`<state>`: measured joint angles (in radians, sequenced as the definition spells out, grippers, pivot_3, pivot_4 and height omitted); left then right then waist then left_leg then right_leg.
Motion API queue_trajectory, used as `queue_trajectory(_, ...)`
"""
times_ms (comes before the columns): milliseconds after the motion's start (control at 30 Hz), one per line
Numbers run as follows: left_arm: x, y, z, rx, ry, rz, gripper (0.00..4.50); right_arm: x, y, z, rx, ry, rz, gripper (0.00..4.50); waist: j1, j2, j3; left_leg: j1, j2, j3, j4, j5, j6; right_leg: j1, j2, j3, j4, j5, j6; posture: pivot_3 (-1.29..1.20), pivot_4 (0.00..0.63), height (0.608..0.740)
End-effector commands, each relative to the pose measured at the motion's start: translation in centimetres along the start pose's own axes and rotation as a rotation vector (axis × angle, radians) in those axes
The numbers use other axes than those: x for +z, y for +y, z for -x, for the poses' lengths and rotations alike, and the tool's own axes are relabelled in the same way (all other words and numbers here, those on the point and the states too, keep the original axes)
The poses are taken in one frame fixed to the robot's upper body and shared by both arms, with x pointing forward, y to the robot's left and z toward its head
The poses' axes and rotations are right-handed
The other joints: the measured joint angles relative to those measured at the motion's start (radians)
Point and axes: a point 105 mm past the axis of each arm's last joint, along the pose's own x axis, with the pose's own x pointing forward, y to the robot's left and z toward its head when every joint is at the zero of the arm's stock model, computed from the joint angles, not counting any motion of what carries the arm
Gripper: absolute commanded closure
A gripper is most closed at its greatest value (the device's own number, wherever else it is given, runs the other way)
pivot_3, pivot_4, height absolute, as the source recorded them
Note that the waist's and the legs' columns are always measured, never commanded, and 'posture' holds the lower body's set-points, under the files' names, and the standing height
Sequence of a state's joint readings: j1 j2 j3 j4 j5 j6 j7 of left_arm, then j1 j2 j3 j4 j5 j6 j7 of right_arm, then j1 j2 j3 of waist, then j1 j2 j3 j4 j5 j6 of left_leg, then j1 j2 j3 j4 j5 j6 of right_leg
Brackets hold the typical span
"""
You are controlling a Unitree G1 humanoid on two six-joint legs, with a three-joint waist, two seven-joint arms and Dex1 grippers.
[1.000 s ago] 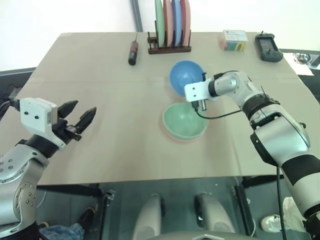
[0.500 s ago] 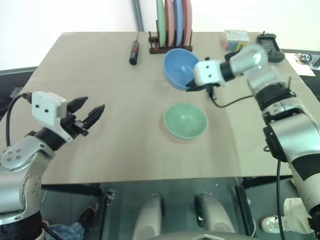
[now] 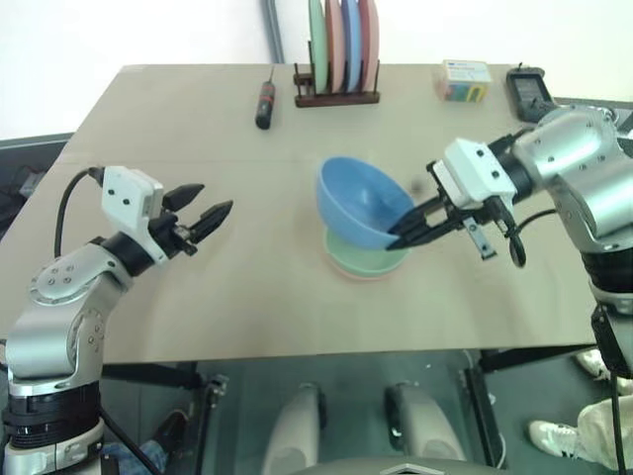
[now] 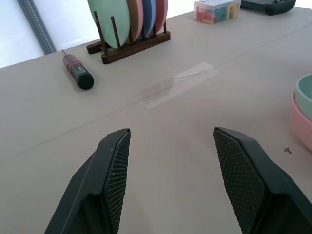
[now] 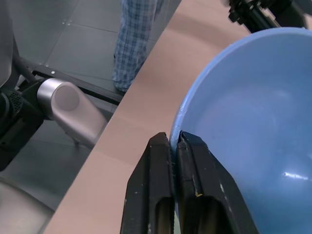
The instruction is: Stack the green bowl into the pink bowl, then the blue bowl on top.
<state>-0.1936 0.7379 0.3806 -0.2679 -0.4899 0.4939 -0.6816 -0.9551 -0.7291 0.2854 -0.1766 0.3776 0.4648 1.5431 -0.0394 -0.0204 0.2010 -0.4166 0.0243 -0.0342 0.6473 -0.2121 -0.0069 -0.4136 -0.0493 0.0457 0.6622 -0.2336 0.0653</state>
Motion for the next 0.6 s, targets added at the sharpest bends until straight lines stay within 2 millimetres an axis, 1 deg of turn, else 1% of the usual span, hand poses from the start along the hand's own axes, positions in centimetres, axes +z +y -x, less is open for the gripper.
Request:
queue_trajectory(33, 1.2, 0.3, -0.1, -0.003, -0.024, -0.052, 1.60, 0.9, 0.0, 0.6, -0.050, -0.001, 0.034, 2.86, -0.001, 0.000, 0.000, 0.000, 0.000, 0.000, 0.000, 0.000, 0.000, 0.000, 0.000, 0.000, 0.000, 0.000, 0.000, 0.00, 0.150, 0.740)
queue_trajectory(67, 1.2, 0.4, -0.1, -0.004, -0.024, -0.052, 1.60, 0.8, -0.2, 0.6, -0.073, 0.002, 0.021, 2.16, 0.000, 0.000, 0.000, 0.000, 0.000, 0.000, 0.000, 0.000, 0.000, 0.000, 0.000, 0.000, 0.000, 0.000, 0.000, 0.00, 0.150, 0.740)
queue_trajectory(100, 1.2, 0.4, -0.2, -0.007, -0.024, -0.052, 1.60, 0.6, -0.6, 0.7, -0.098, 0.006, 0.016, 1.95, 0.000, 0.000, 0.000, 0.000, 0.000, 0.000, 0.000, 0.000, 0.000, 0.000, 0.000, 0.000, 0.000, 0.000, 0.000, 0.00, 0.150, 0.740)
queue_trajectory(200, 1.4, 0.3, -0.5, -0.020, -0.032, -0.051, 1.60, -0.1, -1.3, 1.2, -0.165, 0.035, 0.000, 1.95, 0.001, 0.000, 0.000, 0.000, 0.000, 0.000, 0.000, 0.000, 0.000, 0.000, 0.000, 0.000, 0.000, 0.000, 0.000, 0.00, 0.150, 0.740)
queue_trajectory(267, 1.3, 0.1, -0.6, -0.028, -0.026, -0.039, 1.60, -0.3, -1.7, 1.8, -0.226, 0.021, -0.027, 1.95, 0.001, 0.000, 0.000, 0.000, 0.000, 0.000, 0.000, 0.000, 0.000, 0.000, 0.000, 0.000, 0.000, 0.000, 0.000, 0.00, 0.150, 0.740)
queue_trajectory(300, 1.2, 0.0, -0.5, -0.032, -0.017, -0.036, 1.60, -0.4, -2.0, 2.4, -0.269, 0.005, -0.052, 1.95, 0.001, 0.000, 0.000, 0.000, 0.000, 0.000, 0.000, 0.000, 0.000, 0.000, 0.000, 0.000, 0.000, 0.000, 0.000, 0.00, 0.150, 0.740)
queue_trajectory(367, 1.2, -0.4, -0.1, -0.050, -0.018, -0.033, 1.60, -1.0, -2.1, 4.4, -0.362, -0.047, -0.161, 1.95, 0.003, 0.000, 0.000, -0.001, 0.000, 0.000, 0.000, 0.000, 0.000, 0.000, 0.000, 0.000, -0.001, 0.000, 0.000, 0.00, 0.150, 0.740)
queue_trajectory(400, 1.3, -0.5, 0.1, -0.059, -0.020, -0.032, 1.60, -1.3, -2.0, 5.3, -0.401, -0.072, -0.217, 1.95, 0.005, 0.000, 0.000, -0.001, 0.000, 0.000, 0.000, 0.000, 0.000, 0.000, 0.000, 0.000, -0.001, 0.000, 0.000, 0.00, 0.150, 0.740)
queue_trajectory(467, 1.1, -0.7, 0.8, -0.059, -0.016, -0.038, 1.60, -2.3, -1.4, 7.2, -0.484, -0.083, -0.254, 1.95, 0.008, 0.000, 0.000, -0.001, 0.000, 0.000, 0.000, 0.000, 0.000, 0.000, -0.001, 0.000, -0.001, 0.000, 0.000, 0.00, 0.150, 0.740)
queue_trajectory(600, 0.6, -1.0, 1.9, -0.049, -0.001, -0.029, 1.60, -4.6, 0.9, 10.7, -0.621, -0.099, -0.381, 1.95, 0.011, 0.000, 0.000, -0.001, -0.001, 0.000, -0.001, 0.000, 0.000, 0.000, -0.001, 0.000, -0.002, 0.000, 0.000, 0.00, 0.150, 0.740)
